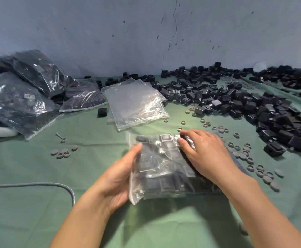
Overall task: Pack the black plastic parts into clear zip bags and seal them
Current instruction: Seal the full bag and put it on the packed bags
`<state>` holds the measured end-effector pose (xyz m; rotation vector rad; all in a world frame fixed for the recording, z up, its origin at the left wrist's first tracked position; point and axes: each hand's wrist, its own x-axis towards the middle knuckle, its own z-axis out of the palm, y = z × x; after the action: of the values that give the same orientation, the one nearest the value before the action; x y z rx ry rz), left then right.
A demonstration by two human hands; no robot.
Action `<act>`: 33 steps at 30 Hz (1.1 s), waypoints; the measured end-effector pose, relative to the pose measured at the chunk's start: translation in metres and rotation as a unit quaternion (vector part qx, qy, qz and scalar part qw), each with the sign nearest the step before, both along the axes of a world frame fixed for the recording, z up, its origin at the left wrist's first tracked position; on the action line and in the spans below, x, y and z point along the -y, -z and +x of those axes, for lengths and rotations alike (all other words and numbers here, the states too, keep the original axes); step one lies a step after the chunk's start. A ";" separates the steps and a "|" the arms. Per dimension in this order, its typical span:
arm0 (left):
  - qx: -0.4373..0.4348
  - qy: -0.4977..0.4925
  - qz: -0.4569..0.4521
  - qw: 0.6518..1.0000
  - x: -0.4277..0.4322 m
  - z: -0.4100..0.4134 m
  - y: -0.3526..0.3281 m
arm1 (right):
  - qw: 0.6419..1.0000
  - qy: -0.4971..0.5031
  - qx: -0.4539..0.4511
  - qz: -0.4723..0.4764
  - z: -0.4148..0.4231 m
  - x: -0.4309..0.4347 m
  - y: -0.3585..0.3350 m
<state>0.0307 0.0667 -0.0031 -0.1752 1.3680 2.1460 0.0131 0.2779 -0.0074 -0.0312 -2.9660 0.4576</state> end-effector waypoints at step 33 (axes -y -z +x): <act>-0.124 -0.526 -0.200 0.817 0.112 -0.162 -0.158 | 0.953 0.083 -0.029 -0.290 -0.036 0.038 -0.003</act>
<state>-0.1317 -0.0453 0.1550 -1.0727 2.2148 2.7259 -0.0234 0.2396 -0.0046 -0.3170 -2.6302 1.2547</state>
